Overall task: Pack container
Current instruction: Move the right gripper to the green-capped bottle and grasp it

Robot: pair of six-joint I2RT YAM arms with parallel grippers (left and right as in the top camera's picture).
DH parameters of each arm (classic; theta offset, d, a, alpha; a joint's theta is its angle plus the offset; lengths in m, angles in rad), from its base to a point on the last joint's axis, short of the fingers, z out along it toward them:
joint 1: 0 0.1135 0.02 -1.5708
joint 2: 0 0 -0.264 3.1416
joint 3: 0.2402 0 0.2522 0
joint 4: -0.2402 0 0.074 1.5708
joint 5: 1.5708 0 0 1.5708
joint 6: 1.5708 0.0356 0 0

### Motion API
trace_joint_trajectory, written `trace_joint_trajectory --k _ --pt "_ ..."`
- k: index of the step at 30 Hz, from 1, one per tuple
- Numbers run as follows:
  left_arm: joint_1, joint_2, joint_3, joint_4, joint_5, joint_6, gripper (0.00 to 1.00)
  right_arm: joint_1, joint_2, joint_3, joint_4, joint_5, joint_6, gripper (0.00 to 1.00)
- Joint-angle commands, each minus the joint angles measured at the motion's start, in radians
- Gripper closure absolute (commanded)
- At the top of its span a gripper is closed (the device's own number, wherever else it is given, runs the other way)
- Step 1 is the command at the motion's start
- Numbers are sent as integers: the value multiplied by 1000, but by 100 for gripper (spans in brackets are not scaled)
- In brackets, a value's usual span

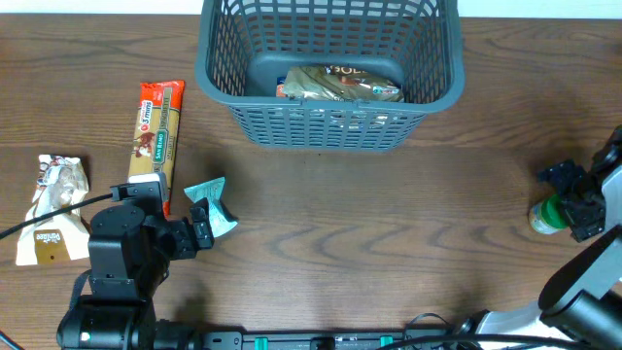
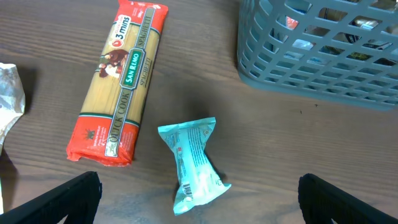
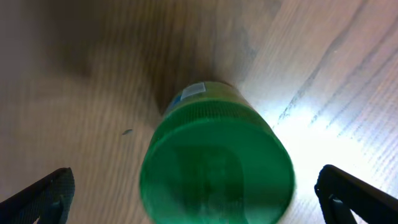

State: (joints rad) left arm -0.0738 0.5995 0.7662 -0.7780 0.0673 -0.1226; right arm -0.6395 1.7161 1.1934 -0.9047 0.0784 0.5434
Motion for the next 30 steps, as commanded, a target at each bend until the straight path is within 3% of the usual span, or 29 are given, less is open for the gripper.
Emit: trace_joint_trajectory --k 1,11,13,19,21,30 --pt "-3 0 19 0 -12 16 2 -7 60 -11 13 3 -21 1" --pt "-3 0 19 0 -12 16 2 -8 144 -11 53 4 -25 2" --pt "-3 0 19 0 -12 16 2 -8 145 -11 57 11 -25 11" --pt "-3 0 19 0 -12 16 2 -8 145 -11 61 11 -25 48" --pt "-3 0 19 1 -12 16 2 -8 145 -11 60 11 -29 52" --pt "-3 0 19 1 -12 16 2 -8 145 -11 56 11 -45 91"
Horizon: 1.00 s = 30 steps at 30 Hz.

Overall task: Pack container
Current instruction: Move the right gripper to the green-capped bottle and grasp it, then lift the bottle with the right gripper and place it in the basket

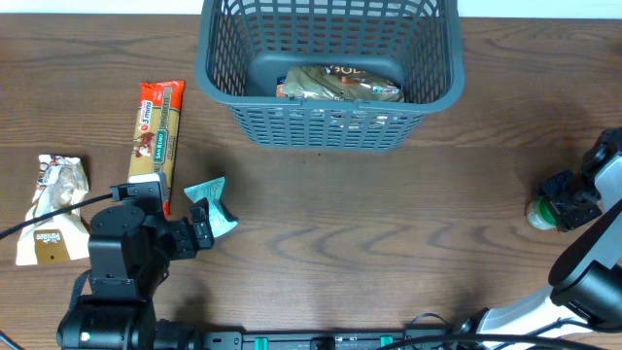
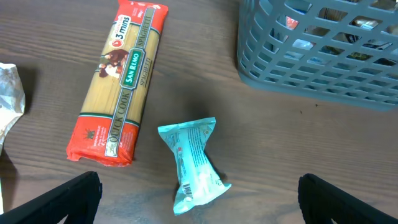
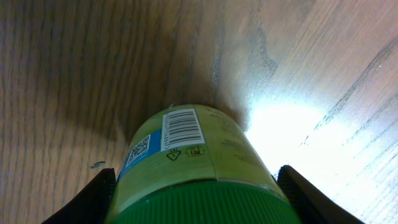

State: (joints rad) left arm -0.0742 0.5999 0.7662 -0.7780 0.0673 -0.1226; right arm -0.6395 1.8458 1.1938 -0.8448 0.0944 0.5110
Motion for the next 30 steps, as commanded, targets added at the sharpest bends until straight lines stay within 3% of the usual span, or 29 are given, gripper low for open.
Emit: trace_joint_trajectory --k 1,2,17,25,30 --pt "-3 0 19 1 -12 16 2 -8 15 -11 -4 -5 -14 95" --pt "-3 0 19 1 -12 16 2 -8 15 -11 -4 -5 -16 99" --pt "-3 0 19 1 -12 16 2 12 -10 28 -35 -24 -39 99" --pt "-3 0 19 1 -12 16 2 127 -149 241 -105 -16 -153 99" --pt "-3 0 19 0 -12 16 2 242 -206 486 -175 -24 -267 99"
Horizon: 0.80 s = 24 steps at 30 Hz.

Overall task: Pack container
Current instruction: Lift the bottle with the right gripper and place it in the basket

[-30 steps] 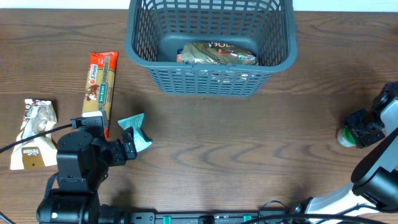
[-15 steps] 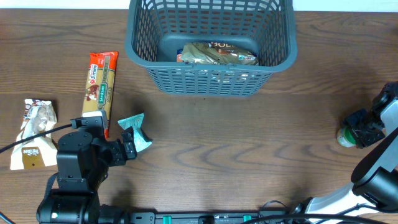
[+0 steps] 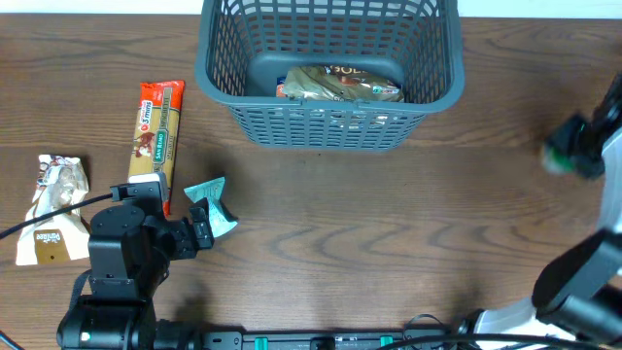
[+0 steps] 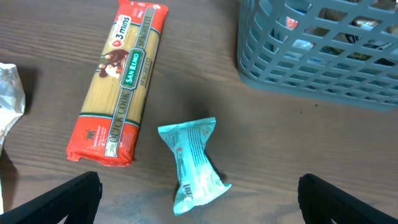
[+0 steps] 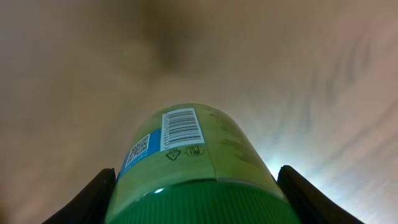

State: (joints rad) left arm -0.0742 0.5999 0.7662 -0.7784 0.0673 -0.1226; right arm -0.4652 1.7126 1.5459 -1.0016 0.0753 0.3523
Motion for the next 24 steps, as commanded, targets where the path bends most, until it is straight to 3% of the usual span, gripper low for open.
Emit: trace_joint_trajectory --k 1,8,14,24 --pt "-3 0 19 1 -12 16 2 94 -79 179 -23 -5 -124 99" --pt "-3 0 19 1 -12 16 2 338 -85 480 31 -13 -401 99" --pt "-3 0 19 1 -12 16 2 547 -71 518 155 -13 -673 99" --pt "-3 0 19 1 -12 16 2 631 148 519 164 -89 -678 99"
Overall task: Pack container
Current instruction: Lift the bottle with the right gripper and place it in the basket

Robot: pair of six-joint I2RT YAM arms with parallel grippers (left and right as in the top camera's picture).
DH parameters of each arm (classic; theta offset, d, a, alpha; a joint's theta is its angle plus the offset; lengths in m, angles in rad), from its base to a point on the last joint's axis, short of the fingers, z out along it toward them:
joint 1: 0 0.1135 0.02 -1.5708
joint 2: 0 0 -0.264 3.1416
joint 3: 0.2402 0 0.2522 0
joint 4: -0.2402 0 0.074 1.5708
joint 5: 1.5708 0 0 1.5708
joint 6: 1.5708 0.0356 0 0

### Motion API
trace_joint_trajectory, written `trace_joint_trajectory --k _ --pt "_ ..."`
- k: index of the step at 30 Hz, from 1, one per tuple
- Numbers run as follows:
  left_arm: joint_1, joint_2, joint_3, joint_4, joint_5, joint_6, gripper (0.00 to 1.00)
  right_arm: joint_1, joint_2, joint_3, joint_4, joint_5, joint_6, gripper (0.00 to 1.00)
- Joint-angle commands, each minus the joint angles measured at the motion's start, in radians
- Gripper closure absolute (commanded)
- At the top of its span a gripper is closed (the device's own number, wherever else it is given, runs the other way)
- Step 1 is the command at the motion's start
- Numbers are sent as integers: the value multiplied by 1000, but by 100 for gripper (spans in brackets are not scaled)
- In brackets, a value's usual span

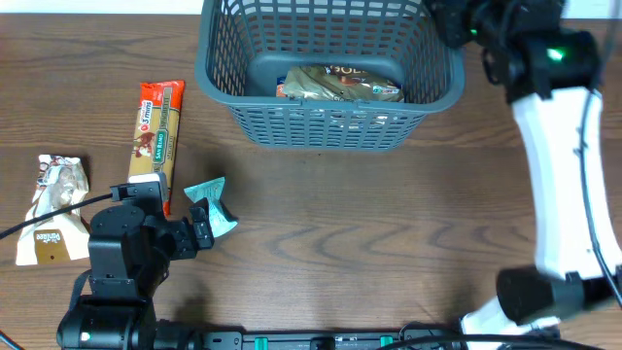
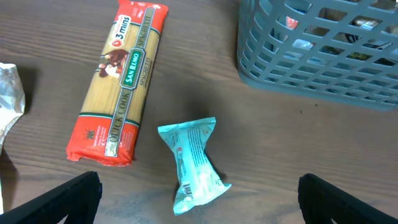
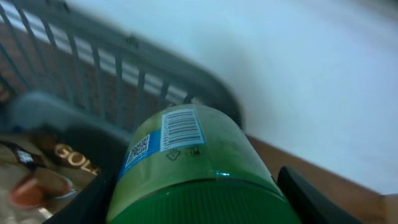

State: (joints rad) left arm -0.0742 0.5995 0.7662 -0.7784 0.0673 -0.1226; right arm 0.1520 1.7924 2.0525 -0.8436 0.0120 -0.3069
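Observation:
The grey-blue basket (image 1: 225,83) stands at the back middle with a brown bag (image 1: 340,84) lying in it. My right gripper (image 1: 473,21) is shut on a green-lidded bottle (image 3: 193,165) and holds it above the basket's right rear corner (image 3: 211,93). On the left lie a spaghetti packet (image 1: 156,132), a teal sachet (image 2: 193,163) and a white snack wrapper (image 1: 56,206). My left gripper (image 2: 199,196) hovers open just in front of the teal sachet, touching nothing.
The basket's mesh wall (image 2: 311,56) rises to the right of the spaghetti packet (image 2: 120,81). Bare brown wood (image 1: 389,233) stretches in front of the basket. A pale wall (image 3: 280,56) lies behind the table.
My right gripper has moved with the bottle from above the table's right side to the basket's right rear corner. The left arm and the left-side items are unchanged.
My right gripper stood open over the upright bottle near the table's right edge. Then it was shut on the bottle down at the table. Then it held the bottle higher up on the right, and now over the basket's corner. The left arm stayed still.

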Motion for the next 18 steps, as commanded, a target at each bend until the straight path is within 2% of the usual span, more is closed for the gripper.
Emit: trace_joint_trajectory --k 1,18 --pt "-3 0 19 1 -12 16 2 18 84 12 7 -32 -17 99" --pt "-3 0 19 1 -12 16 2 37 311 12 -3 -70 16 99"
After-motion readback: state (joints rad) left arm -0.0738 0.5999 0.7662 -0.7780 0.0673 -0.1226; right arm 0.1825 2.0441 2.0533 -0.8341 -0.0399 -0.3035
